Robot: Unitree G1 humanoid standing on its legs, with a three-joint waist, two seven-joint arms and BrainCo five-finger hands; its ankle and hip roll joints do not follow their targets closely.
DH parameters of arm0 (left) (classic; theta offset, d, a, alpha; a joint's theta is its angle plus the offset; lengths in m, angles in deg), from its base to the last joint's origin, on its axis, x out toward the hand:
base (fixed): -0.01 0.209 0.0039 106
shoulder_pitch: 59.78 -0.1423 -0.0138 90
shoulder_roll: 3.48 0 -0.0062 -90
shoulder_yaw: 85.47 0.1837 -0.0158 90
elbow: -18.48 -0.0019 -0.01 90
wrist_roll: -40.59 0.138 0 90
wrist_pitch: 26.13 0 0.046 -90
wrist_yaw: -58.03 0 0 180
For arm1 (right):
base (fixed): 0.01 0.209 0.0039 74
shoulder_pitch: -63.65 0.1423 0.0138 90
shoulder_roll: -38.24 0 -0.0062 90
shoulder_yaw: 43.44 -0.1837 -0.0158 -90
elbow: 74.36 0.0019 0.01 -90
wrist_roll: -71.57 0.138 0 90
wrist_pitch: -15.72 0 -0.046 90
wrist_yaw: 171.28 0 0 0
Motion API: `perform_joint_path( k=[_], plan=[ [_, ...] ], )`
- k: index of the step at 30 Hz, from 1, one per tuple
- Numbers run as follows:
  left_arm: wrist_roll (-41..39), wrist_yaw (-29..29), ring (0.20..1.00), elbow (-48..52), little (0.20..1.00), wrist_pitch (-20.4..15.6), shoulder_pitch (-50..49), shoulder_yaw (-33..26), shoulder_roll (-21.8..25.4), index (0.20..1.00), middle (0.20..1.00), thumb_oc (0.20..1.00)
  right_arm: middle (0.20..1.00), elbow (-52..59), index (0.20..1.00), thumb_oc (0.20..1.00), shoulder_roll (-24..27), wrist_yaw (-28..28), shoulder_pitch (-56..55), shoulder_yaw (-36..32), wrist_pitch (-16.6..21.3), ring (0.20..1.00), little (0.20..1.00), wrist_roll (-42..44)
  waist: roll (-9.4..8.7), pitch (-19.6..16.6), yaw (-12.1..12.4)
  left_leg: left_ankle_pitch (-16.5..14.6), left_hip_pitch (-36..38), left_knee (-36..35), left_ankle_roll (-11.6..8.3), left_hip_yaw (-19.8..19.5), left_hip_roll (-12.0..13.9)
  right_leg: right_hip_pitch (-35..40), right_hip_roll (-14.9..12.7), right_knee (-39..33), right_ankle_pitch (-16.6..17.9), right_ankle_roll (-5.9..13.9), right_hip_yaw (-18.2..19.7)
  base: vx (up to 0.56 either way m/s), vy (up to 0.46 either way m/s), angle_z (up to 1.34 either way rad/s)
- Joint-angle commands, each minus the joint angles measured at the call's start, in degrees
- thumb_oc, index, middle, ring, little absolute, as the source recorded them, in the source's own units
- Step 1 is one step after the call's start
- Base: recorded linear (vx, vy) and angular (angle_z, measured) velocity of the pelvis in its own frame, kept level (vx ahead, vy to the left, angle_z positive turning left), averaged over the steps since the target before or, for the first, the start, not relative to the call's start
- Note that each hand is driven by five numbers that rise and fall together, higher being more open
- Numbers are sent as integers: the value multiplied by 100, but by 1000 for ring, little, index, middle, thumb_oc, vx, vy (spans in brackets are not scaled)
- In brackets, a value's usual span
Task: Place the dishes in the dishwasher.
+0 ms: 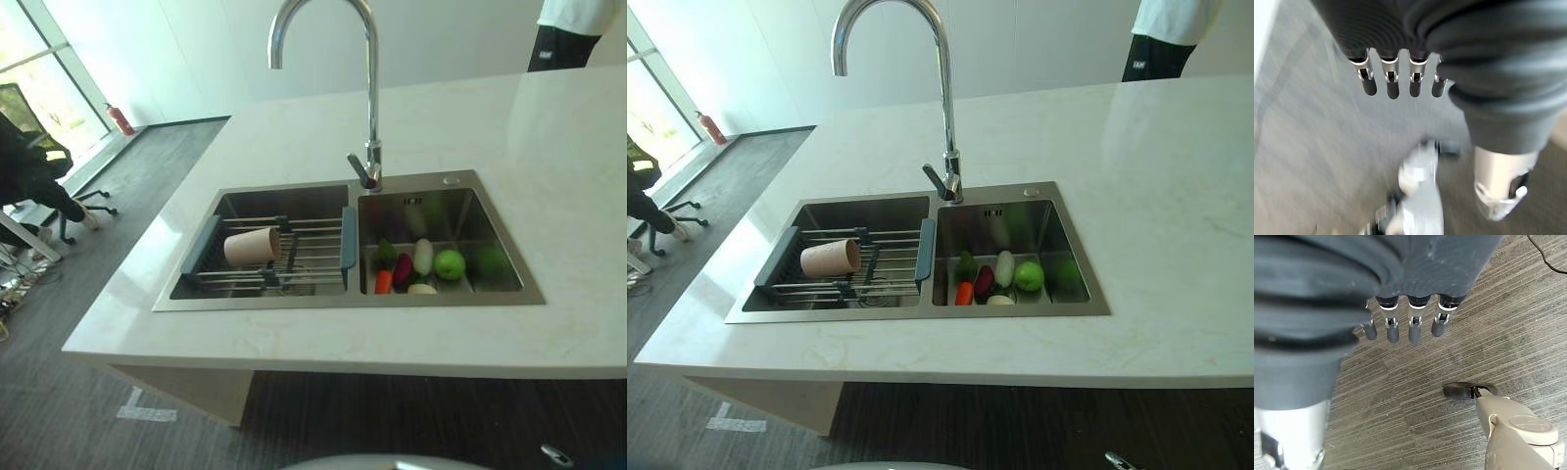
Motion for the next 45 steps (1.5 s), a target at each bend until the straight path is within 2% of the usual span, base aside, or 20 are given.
perform_joint_path(
  k=[1,3,5,6,7,8,9,11,14,16,17,18,21,24,29,32,34,37,38,45],
  plan=[
    [-15,-1291,1000,-575,1000,-481,126,-102,1078,1000,1000,1000,1000,-332,1000,1000,-227,94,547,15,-6,1000,1000,19,-349,103,-25,-160,119,23,-184,44,30,-37,-78,40,-219,206,319,-9,67,1],
    [-343,-2008,1000,-776,1000,-1031,329,-317,1832,1000,1000,1000,1000,-322,1000,1000,-157,80,576,139,-49,1000,1000,109,-306,74,-60,-152,122,23,-182,95,8,-45,-82,40,-211,206,351,-10,61,0],
    [-711,-2540,1000,-864,1000,-1338,591,-455,2375,1000,1000,1000,1000,-299,1000,1000,-141,69,568,238,-46,1000,1000,157,-278,27,-103,-134,95,23,-189,129,4,-81,-84,40,-188,211,363,-4,21,0],
    [-711,-2540,1000,-864,1000,-1338,591,-455,2375,1000,1000,1000,1000,-299,1000,1000,-141,69,568,238,-46,1000,1000,157,-278,27,-103,-134,95,23,-189,129,4,-81,-84,40,-188,211,363,0,0,0],
    [-926,-3109,1000,-874,1000,-1755,937,-534,2926,1000,1000,1000,1000,-251,1000,1000,-177,36,504,321,-2,1000,1000,234,-271,-2,-142,-130,95,23,-192,163,7,-87,-79,40,-175,216,380,0,0,0],
    [-869,-3210,1000,-883,1000,-1870,1070,-523,3099,1000,1000,1000,1000,-242,1000,1000,-179,32,497,355,3,1000,1000,258,-268,-11,-160,-130,94,23,-193,167,9,-89,-75,40,-173,218,389,0,0,0],
    [-891,-3548,1000,-894,1000,-2205,1360,-421,3432,1000,1000,1000,1000,-234,1000,1000,-189,28,463,418,37,1000,1000,328,-271,-24,-182,-130,97,23,-199,177,16,-93,-67,40,-168,221,406,0,0,0],
    [-1090,-3931,1000,-835,1000,-2520,1653,-296,3707,1000,1000,1000,1000,-221,1000,1000,-195,24,445,468,37,1000,1000,385,-280,-43,-199,-133,103,23,-200,179,23,-95,-53,40,-163,220,436,0,0,0],
    [-1624,-4497,1000,-429,1000,-3321,2556,142,4112,1000,1000,1000,1000,-201,1000,1000,-255,-31,367,578,49,1000,1000,462,-308,-74,-246,-167,156,23,-200,171,32,-61,-26,40,-182,212,487,44,-34,-1],
    [-1558,-4732,1000,462,1000,-3840,3353,629,4224,1000,1000,1000,1000,-178,1000,1000,-355,-57,225,567,77,1000,1000,438,-359,-137,-269,-191,163,23,-190,152,36,-73,-10,40,-174,207,508,68,-55,0],
    [-1475,-4794,1000,724,1000,-3989,3564,789,4211,1000,1000,1000,1000,-171,1000,1000,-382,-55,185,567,95,1000,1000,433,-375,-149,-278,-205,173,23,-187,154,37,-68,-6,40,-179,208,514,71,-49,-1],
    [-1416,-4878,1000,1272,1000,-3886,3838,990,4182,1000,1000,1000,1000,-168,1000,1000,-432,-61,132,592,138,1000,1000,431,-393,-164,-311,-229,191,23,-181,143,31,-61,2,40,-184,209,541,45,-29,-3],
    [-1325,-4999,1000,2128,1000,-4086,4578,1651,4011,1000,1000,1000,1000,-143,1000,1000,-521,-59,25,585,165,1000,1000,368,-452,-202,-336,-284,240,23,-166,142,21,-42,12,40,-191,217,581,57,-27,-5],
    [-1136,-4964,1000,2696,1000,-4458,5232,2398,3706,1000,1000,1000,1000,-91,1000,1000,-582,-62,-48,559,137,1000,1000,283,-513,-231,-347,-330,275,23,-153,152,20,-38,14,40,-192,233,623,48,-8,-3],
    [-559,-4919,1000,3292,1000,-4786,5675,3116,3080,1000,1000,1000,1000,-15,1000,1000,-617,8,-89,541,107,1000,1000,115,-587,-269,-416,-380,317,23,-132,193,5,-39,15,40,-185,255,666,34,8,-8],
    [-238,-4823,1000,3666,1000,-4784,5826,3500,2780,1000,1000,1000,1000,20,1000,1000,-647,18,-96,560,102,1000,1000,55,-623,-280,-456,-405,337,23,-117,220,-6,-45,14,40,-176,265,675,15,11,-12],
    [-71,-4647,1000,4080,1000,-4598,5920,3773,2475,1000,1000,1000,1000,45,1000,1000,-683,0,-94,564,74,1000,1000,3,-657,-287,-479,-424,350,23,-109,239,-15,-44,11,40,-175,277,676,5,8,-2],
    [146,-4563,1000,4300,1000,-4561,5843,3850,2252,1000,1000,1000,1000,53,1000,1000,-729,-30,-108,542,68,1000,1000,-29,-682,-288,-491,-438,357,23,-99,248,-20,-44,11,40,-176,283,681,-4,3,-2],
    [317,-4454,1000,4430,1000,-4534,5703,3870,2019,1000,1000,1000,1000,94,1000,1000,-741,-52,-131,510,28,1000,1000,-58,-704,-283,-518,-445,359,23,-91,268,-18,-50,12,40,-172,284,683,-14,13,-4],
    [508,-4393,1000,4275,1000,-4430,5654,4083,1612,1000,1000,1000,1000,169,1000,1000,-759,-97,-175,472,11,1000,1000,-51,-711,-261,-604,-427,370,23,-84,339,-1,-61,4,40,-139,296,686,-3,4,-1]
  ],
)
